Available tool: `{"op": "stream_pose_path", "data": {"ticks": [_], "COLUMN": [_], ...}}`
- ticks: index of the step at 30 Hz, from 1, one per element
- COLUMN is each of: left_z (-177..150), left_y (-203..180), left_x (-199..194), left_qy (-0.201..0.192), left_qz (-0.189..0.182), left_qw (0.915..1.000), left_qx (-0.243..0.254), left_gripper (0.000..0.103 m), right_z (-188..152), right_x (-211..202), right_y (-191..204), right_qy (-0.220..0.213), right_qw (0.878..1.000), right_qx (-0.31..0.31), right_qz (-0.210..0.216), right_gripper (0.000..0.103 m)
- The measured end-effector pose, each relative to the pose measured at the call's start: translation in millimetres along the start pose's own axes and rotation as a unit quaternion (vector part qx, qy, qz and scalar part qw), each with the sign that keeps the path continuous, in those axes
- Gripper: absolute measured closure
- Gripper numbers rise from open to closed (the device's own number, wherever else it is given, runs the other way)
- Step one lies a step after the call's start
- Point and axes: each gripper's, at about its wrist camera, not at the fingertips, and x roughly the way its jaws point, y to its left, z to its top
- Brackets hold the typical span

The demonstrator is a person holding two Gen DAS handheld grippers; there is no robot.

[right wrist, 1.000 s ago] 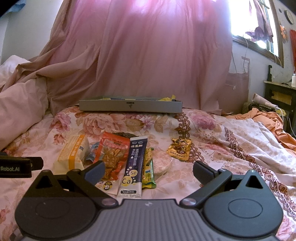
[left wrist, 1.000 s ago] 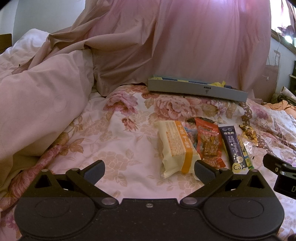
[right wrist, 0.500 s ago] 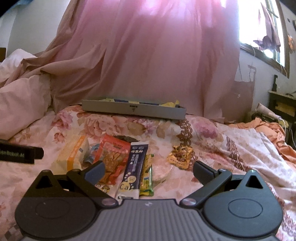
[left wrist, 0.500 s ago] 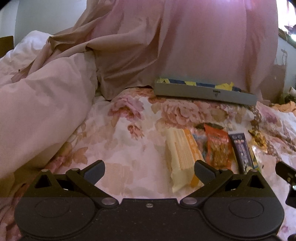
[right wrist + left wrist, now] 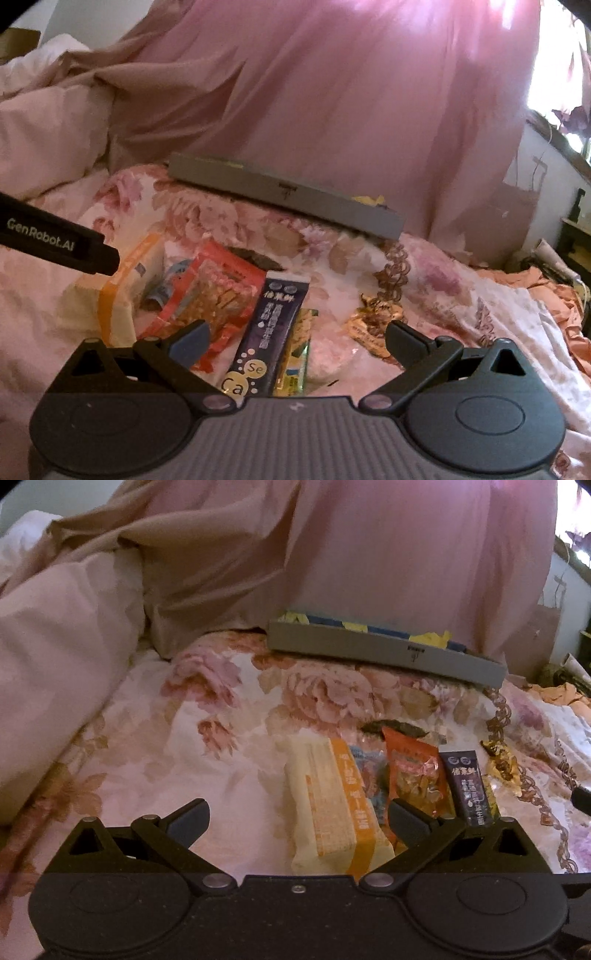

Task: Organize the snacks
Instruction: 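Grasp the yellow-orange cake pack with left tool while right tool grasps purple stick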

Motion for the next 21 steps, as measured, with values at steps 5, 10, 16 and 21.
{"op": "stream_pose_path", "data": {"ticks": [5,10,16,21], "left_z": [6,10,7,4], "left_y": [-2,-12,-17,-15], "left_x": [16,27,34,36], "left_qy": [0.008,0.011,0.018,0.023], "left_qz": [0.002,0.021,0.008,-0.007], "left_qw": [0.9999,0.9987,0.9977,0.9981], "left_qx": [0.007,0.045,0.066,0.056], "left_gripper": [0.001,0.001,0.001,0.006], "right_z": [1,0,-2,-4], "right_x": [20,34,37,42], "right_y": [-1,2,1,0], "right_qy": [0.022,0.044,0.034,0.045], "right_qw": [1.000,0.999,0.998,0.996], "right_qx": [0.013,0.025,0.034,0.046], "right_qz": [0.003,0.005,0.036,0.057], "right_gripper": [0.000,0.000,0.011,0.025]}}
